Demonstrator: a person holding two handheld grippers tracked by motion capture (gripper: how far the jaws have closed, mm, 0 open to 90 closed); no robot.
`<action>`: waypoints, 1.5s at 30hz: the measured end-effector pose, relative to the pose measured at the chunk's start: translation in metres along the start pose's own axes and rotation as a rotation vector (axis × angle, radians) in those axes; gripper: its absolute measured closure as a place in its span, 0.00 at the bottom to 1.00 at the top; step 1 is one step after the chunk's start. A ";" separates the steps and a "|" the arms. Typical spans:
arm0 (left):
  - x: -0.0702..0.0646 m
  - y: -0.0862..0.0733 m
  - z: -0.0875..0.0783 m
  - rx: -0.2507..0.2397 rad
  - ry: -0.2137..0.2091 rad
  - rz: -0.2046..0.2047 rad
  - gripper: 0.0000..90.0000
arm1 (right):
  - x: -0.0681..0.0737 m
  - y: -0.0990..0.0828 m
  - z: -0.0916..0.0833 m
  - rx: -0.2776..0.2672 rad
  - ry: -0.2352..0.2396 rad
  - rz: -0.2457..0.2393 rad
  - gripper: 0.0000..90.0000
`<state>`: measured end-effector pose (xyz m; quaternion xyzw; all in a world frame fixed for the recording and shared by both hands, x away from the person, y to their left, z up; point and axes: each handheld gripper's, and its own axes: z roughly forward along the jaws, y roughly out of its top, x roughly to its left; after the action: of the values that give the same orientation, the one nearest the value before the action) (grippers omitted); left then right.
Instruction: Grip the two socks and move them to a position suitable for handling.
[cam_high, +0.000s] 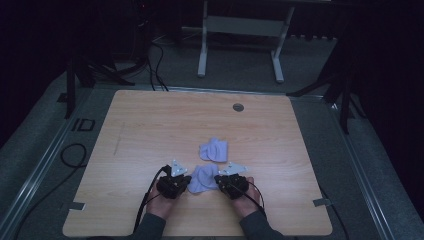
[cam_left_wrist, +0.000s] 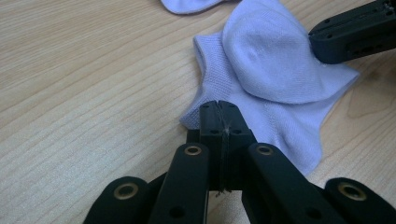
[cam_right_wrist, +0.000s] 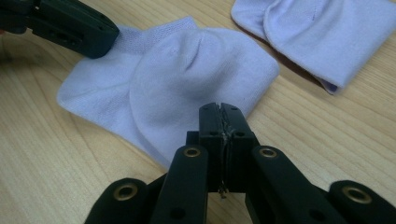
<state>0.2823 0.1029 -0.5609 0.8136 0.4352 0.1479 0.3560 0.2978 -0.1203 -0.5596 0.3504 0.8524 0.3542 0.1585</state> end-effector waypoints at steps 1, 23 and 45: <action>0.000 0.000 0.000 -0.002 0.002 0.000 1.00 | 0.000 0.001 -0.001 0.007 -0.002 0.004 0.96; 0.003 -0.002 0.001 -0.013 -0.023 -0.030 1.00 | 0.022 0.043 0.012 0.044 0.102 -0.103 0.91; 0.003 -0.001 0.001 -0.015 -0.023 -0.023 1.00 | 0.017 0.046 0.014 0.069 0.100 -0.039 0.97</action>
<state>0.2841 0.1057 -0.5629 0.8074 0.4394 0.1379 0.3689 0.3158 -0.0785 -0.5368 0.3207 0.8777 0.3383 0.1105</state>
